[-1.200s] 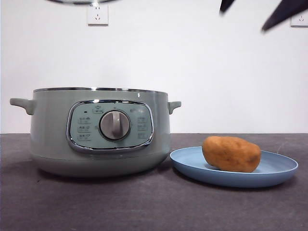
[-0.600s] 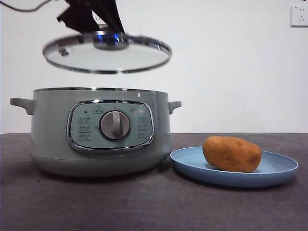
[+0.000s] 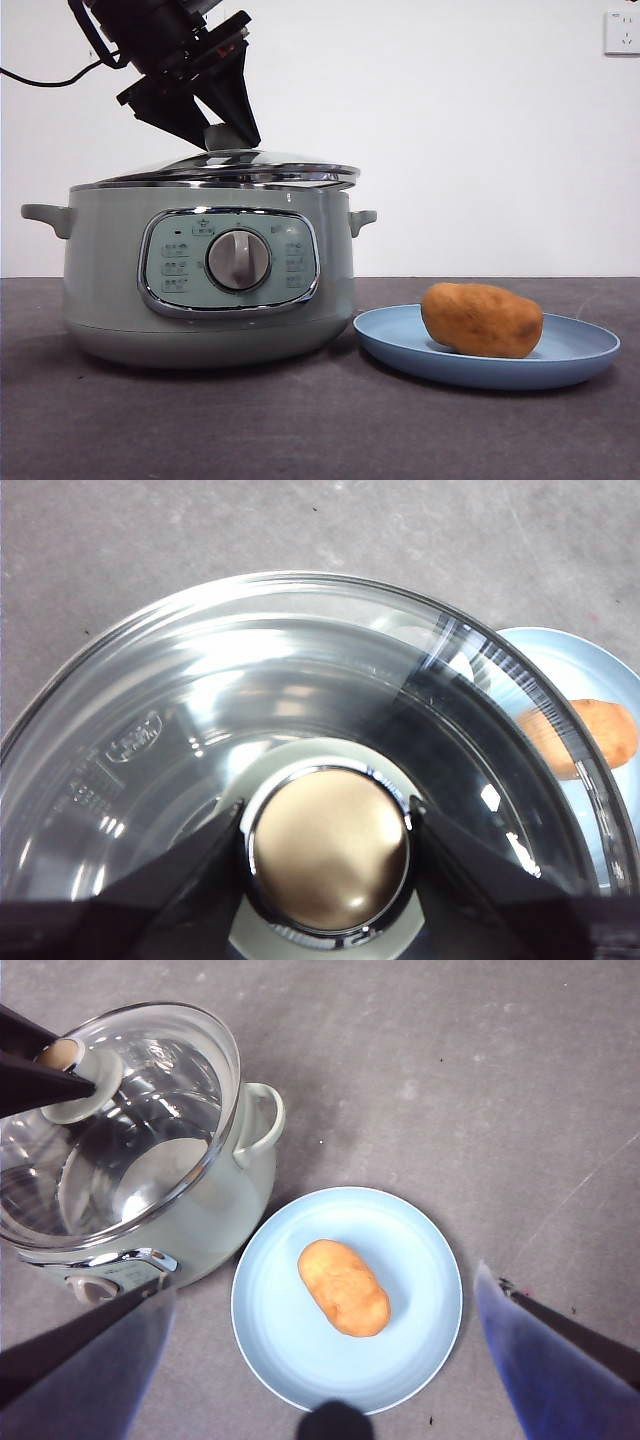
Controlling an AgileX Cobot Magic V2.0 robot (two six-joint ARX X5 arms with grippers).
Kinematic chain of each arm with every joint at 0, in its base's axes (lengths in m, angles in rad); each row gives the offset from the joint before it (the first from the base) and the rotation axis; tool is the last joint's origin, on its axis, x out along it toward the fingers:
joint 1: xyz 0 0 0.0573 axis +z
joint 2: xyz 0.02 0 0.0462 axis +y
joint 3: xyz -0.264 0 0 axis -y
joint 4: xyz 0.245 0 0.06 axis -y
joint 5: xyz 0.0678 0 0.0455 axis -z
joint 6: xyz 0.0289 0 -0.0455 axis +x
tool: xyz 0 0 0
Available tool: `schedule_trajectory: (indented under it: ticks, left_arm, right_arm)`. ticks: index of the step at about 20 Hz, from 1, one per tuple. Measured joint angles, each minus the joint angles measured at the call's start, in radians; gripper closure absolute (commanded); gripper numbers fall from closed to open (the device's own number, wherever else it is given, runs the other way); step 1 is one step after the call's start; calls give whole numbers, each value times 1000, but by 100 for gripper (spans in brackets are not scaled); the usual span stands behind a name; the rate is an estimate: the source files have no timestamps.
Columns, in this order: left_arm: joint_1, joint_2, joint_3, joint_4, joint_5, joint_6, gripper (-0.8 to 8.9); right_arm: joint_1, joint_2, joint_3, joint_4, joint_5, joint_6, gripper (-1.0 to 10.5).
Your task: Take the potato out from the steamer,put the potato on the plate,close the lid
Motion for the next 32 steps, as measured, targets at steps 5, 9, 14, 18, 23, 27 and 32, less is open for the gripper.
schedule_trajectory:
  ticks: [5,9,14,18,23,27,32]
  left_arm:
    - [-7,-11,0,-52,-96,-4,821]
    - [-8,-11,0,-52,-92,-5,821]
    - [-8,-11,0,-47,-84,-13,792]
    - [-8,-11,0,-36,-84,-33,463]
    - [-7,-11,0,-24,-88,-53,436]
    - [-5,-11,0,-38,-89,-60,436]
    - [-5,-45,56,-64,-90,-61,436]
  right_arm:
    - [0,0,0,0,0,3,443]
    - [0,0,0,0,0,4,443]
    - [0,0,0,0,0,4,444]
    - [0,0,0,0,0,4,444]
    - [0,0,0,0,0,4,444]
    - [0,0,0,-9,0,4,444]
    - [0,0,0,-2,0,3,444]
